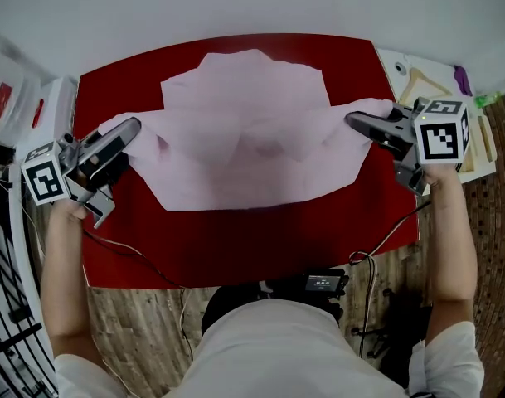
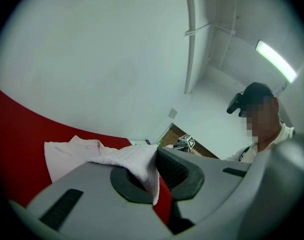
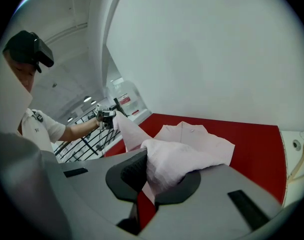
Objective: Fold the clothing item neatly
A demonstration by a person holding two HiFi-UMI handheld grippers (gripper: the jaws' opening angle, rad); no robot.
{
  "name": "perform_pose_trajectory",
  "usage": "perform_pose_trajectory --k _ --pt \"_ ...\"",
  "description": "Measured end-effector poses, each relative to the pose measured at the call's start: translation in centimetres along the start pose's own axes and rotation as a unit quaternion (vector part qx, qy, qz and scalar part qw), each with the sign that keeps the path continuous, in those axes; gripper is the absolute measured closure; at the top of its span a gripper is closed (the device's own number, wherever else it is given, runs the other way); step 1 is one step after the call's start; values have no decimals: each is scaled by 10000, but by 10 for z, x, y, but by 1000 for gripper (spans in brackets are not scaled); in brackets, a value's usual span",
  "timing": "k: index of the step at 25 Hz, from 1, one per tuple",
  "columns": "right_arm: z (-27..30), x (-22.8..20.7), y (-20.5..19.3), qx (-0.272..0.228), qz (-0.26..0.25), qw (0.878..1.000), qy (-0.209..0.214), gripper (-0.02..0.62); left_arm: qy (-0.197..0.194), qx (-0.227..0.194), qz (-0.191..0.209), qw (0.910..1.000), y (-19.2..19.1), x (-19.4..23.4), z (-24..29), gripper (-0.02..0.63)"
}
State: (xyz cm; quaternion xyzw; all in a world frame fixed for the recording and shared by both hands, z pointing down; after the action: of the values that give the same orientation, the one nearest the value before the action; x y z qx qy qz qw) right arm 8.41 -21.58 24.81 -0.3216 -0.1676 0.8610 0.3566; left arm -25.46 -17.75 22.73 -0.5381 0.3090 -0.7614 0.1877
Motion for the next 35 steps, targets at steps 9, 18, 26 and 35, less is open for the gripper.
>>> perform_pose_trajectory --k 9,18,26,35 --pt "10 -17 -2 30 332 9994 21 563 88 29 -89 9999 6 17 0 588" --pt "80 -88 -9 231 1071 9916 690 563 503 -88 -1235 9910 -4 116 38 588" --pt "136 -163 -9 249 1866 9806 547 563 896 -241 -1906 9773 -18 203 60 588" --pt "174 -205 -6 13 2428 9690 459 550 1431 -85 -1892 9714 -30 246 70 509"
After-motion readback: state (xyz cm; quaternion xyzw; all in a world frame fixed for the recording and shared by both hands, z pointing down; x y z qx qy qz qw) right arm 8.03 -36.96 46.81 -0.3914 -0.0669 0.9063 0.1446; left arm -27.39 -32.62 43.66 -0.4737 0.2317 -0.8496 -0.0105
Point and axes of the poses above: the fingertips, and each gripper's own axes: z forward along the fingers, x to its left, y out of its top, the point moved 1 cm from there along -z, backward along the fingers, and after that the axes turned 14 degrees about x, right-handed, at the moved point
